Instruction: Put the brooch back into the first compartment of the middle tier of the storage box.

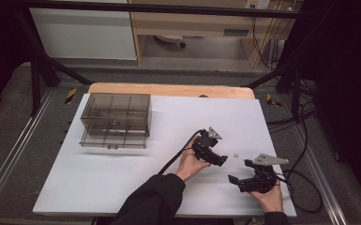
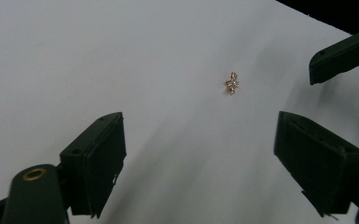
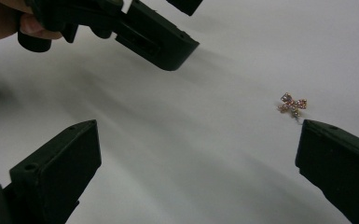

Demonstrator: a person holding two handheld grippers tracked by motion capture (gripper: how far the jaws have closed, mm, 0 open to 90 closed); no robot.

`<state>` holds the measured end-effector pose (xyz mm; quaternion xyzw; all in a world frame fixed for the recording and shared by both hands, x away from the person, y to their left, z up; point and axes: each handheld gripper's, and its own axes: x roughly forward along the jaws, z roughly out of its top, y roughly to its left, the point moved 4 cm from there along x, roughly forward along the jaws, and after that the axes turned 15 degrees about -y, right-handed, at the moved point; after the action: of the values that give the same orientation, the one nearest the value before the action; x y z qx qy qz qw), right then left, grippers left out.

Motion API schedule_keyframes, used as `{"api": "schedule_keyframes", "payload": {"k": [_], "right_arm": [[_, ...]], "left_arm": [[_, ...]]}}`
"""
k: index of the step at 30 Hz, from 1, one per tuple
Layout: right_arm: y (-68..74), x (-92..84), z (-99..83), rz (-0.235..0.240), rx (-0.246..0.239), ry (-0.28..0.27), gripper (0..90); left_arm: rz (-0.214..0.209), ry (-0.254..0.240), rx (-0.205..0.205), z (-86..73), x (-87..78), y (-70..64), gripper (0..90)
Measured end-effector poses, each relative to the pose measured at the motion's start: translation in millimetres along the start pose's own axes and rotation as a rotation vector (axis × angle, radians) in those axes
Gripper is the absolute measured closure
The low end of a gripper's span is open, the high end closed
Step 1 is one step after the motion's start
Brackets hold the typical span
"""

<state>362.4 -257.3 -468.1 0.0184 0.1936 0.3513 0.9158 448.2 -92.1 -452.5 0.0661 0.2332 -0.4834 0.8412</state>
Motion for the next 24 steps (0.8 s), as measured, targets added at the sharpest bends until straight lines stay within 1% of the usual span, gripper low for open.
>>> {"api": "schedule_keyframes", "payload": {"k": [2,4,5,6,8,9,11,16,17,20,24], "right_arm": [[0.0,0.1,0.0,-0.001,0.000,0.000,0.6],[0.4,0.5,-0.2,-0.001,0.001,0.001,0.6],[0.4,0.5,-0.2,-0.001,0.001,0.001,0.6],[0.4,0.5,-0.1,0.000,0.002,0.000,0.7],[0.4,0.4,-0.1,0.000,0.002,-0.001,0.7],[0.4,0.2,0.0,0.000,0.002,0.000,0.6],[0.3,0.2,0.0,0.000,0.001,0.000,0.6],[0.2,0.3,-0.1,0.000,-0.001,0.001,0.6],[0.5,0.5,-0.1,0.001,0.000,-0.001,0.6],[0.5,0.5,-0.2,0.001,0.000,0.000,0.6],[0.3,0.2,0.0,0.001,-0.001,0.000,0.7]], "left_arm": [[-0.008,-0.006,-0.008,-0.1,3.6,-0.9,18.3],[-0.012,-0.007,-0.013,0.0,6.9,-1.9,23.4],[-0.016,-0.005,-0.011,0.1,8.4,-2.4,23.4],[-0.018,-0.007,-0.011,0.3,10.1,-3.1,26.4],[-0.020,-0.010,-0.009,1.3,13.3,-5.1,27.9],[-0.023,-0.011,-0.007,1.9,14.8,-6.1,31.6],[-0.025,-0.016,-0.004,3.4,18.7,-8.6,34.7],[-0.040,-0.005,0.022,5.3,28.8,-15.2,39.6],[-0.044,-0.005,0.020,5.5,30.5,-16.3,41.8],[-0.055,-0.004,0.015,5.9,35.9,-19.2,43.8],[-0.068,0.007,0.022,5.8,43.7,-23.7,49.3]]}}
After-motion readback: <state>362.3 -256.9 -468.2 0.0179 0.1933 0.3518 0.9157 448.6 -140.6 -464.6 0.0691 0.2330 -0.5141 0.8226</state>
